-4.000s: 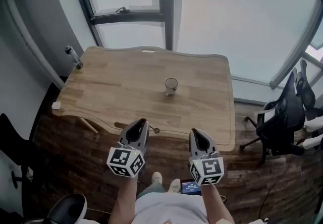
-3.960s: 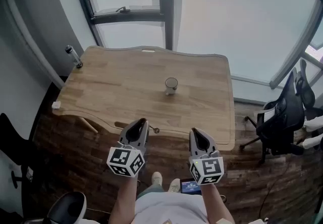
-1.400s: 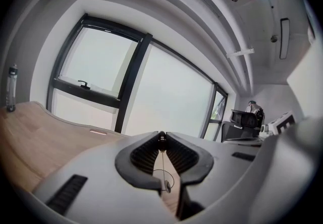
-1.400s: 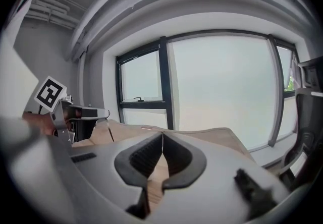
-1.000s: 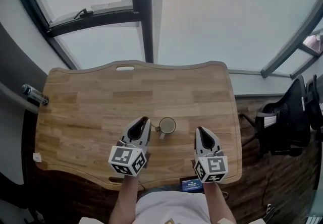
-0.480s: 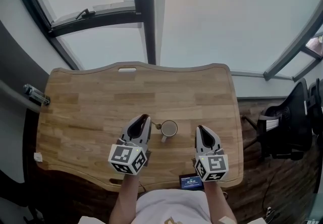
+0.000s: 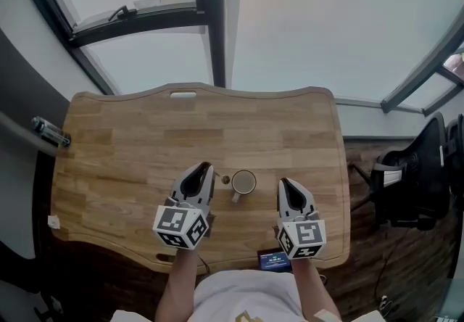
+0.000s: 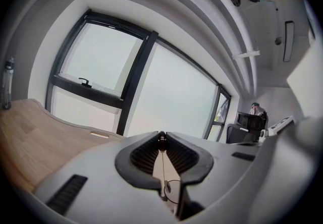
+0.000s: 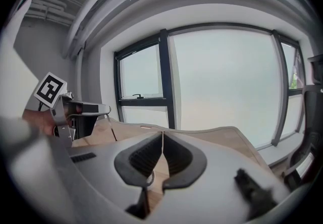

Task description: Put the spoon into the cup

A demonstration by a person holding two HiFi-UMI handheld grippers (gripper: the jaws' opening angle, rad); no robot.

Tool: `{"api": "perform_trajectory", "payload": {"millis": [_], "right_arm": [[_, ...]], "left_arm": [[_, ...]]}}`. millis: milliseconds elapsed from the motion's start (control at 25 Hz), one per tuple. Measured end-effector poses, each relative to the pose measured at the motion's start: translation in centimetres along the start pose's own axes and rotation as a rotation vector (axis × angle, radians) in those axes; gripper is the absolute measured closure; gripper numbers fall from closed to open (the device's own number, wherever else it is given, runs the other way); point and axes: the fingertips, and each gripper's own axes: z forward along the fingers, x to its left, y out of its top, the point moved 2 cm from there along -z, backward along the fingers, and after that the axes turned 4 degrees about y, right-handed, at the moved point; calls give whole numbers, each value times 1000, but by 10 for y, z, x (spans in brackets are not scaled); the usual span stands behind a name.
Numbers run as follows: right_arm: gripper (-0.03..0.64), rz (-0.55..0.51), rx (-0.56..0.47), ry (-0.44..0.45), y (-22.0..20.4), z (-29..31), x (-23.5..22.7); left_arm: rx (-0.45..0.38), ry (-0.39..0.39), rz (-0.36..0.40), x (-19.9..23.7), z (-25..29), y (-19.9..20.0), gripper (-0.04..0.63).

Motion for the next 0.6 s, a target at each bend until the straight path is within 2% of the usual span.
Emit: {"api": "perform_trajectory", "payload": {"millis": [600], "right_arm": [[584,17,60,15,-21,21,-21]], "left_arm": [[37,-1,-22,1,23,-23,543]]}}
